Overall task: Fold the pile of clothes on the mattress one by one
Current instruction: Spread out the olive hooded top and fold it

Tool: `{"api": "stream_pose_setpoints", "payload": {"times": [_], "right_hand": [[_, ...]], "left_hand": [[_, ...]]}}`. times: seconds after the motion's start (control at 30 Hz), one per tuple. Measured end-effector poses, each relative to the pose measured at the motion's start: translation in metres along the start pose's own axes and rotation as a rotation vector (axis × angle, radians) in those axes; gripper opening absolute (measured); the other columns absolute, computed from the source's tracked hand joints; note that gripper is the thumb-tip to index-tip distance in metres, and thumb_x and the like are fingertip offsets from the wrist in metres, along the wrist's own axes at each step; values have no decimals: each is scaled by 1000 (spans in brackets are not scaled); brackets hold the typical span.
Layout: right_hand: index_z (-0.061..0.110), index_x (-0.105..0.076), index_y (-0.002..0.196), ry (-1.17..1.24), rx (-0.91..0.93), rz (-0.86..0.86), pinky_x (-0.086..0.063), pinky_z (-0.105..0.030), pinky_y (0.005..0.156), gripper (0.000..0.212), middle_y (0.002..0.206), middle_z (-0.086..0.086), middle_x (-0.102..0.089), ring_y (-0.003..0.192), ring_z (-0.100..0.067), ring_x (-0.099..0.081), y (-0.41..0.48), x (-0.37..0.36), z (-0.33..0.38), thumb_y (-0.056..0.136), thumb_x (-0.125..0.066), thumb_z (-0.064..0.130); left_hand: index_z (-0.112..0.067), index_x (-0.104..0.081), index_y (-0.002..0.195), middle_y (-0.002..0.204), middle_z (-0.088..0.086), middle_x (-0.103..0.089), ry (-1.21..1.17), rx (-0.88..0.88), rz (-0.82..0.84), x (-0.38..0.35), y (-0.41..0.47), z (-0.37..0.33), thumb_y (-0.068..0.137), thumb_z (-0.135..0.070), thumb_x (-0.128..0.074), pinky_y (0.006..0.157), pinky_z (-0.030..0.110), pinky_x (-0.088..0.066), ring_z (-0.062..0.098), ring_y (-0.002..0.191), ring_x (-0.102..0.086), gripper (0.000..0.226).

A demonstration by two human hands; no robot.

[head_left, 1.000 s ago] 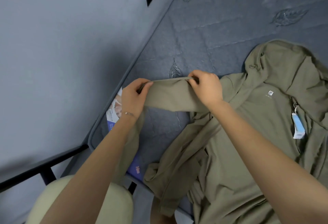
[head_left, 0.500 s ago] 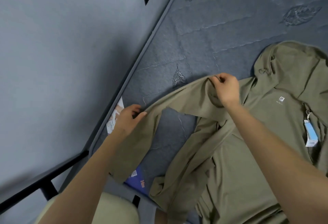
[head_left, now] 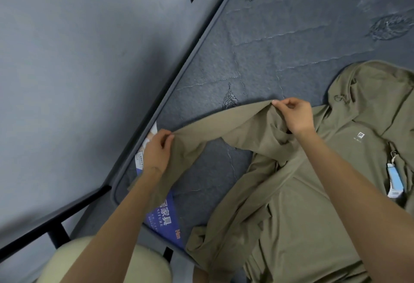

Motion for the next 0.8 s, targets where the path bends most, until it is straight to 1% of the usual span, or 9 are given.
{"api": "stream_pose_setpoints", "payload": {"times": [0.07, 0.23, 0.3, 0.37, 0.43, 0.5, 0.6, 0.7, 0.8], "right_hand": [[17, -61, 67, -22, 24, -37, -42, -10, 60, 24, 66, 3, -61, 59, -3, -52, 5, 8, 5, 84, -74, 28], [14, -64, 71, -30, 122, -151, -43, -22, 62, 26, 66, 0, -61, 58, -7, -50, 8, 17, 20, 86, -70, 35], [15, -66, 78, -94, 126, -140, -47, -27, 68, 23, 71, 2, -62, 66, -11, -56, 6, 14, 19, 88, -67, 36], [12, -69, 100, -166, 142, -106, -49, -32, 85, 26, 92, -2, -67, 89, -19, -62, 2, 10, 18, 89, -66, 35], [11, -62, 124, -313, 189, -90, -43, -37, 98, 45, 117, -10, -62, 112, -27, -55, -6, 10, 17, 90, -64, 41], [18, -53, 135, -461, 223, -111, -35, -41, 103, 57, 130, -10, -54, 121, -30, -46, -17, 12, 16, 89, -60, 50], [27, -41, 144, -561, 201, -168, -26, -42, 107, 67, 142, -3, -45, 131, -27, -37, -34, 27, 4, 88, -54, 61], [28, -35, 148, -617, 153, -202, -24, -41, 109, 72, 148, -2, -39, 135, -26, -33, -49, 43, -14, 88, -51, 64], [26, -35, 148, -626, 125, -204, -23, -42, 113, 72, 151, -4, -36, 137, -27, -31, -64, 57, -34, 87, -52, 62]], "left_hand": [[-25, -60, 85, 77, -15, -60, -69, -21, -99, 20, 16, -14, 95, -17, -56, 72, 13, -39, -5, 74, -56, 14], [-20, -67, 97, 93, -6, -67, -7, -83, -192, 36, 46, -46, 95, -26, -55, 82, 22, -44, 10, 88, -59, 13], [-14, -66, 108, 104, 2, -67, 15, -92, -196, 34, 52, -55, 96, -24, -54, 90, 31, -47, 19, 98, -60, 20], [-9, -63, 120, 115, 10, -63, 83, -175, -190, 29, 52, -68, 94, -21, -57, 98, 40, -44, 26, 108, -57, 29], [-9, -57, 131, 130, 18, -55, 227, -293, -158, 16, 47, -82, 92, -21, -62, 105, 47, -38, 33, 120, -51, 41], [-13, -50, 138, 144, 18, -44, 333, -367, -93, -3, 37, -92, 92, -26, -63, 113, 53, -25, 36, 133, -40, 50], [-19, -48, 141, 151, 12, -37, 443, -479, 30, -39, 17, -112, 93, -42, -52, 116, 54, -12, 34, 140, -30, 54], [-20, -47, 142, 152, 10, -36, 518, -597, 142, -73, -4, -134, 91, -51, -39, 115, 56, -11, 33, 142, -28, 60], [-20, -46, 142, 153, 10, -35, 553, -690, 196, -102, -21, -153, 92, -51, -39, 114, 58, -12, 33, 143, -26, 59]]}}
Point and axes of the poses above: each hand's wrist, its own y-axis towards the middle knuckle, its own x-axis out of the back of the hand, z = x × y, the point moved 8 cm from there along y, towards the middle knuckle
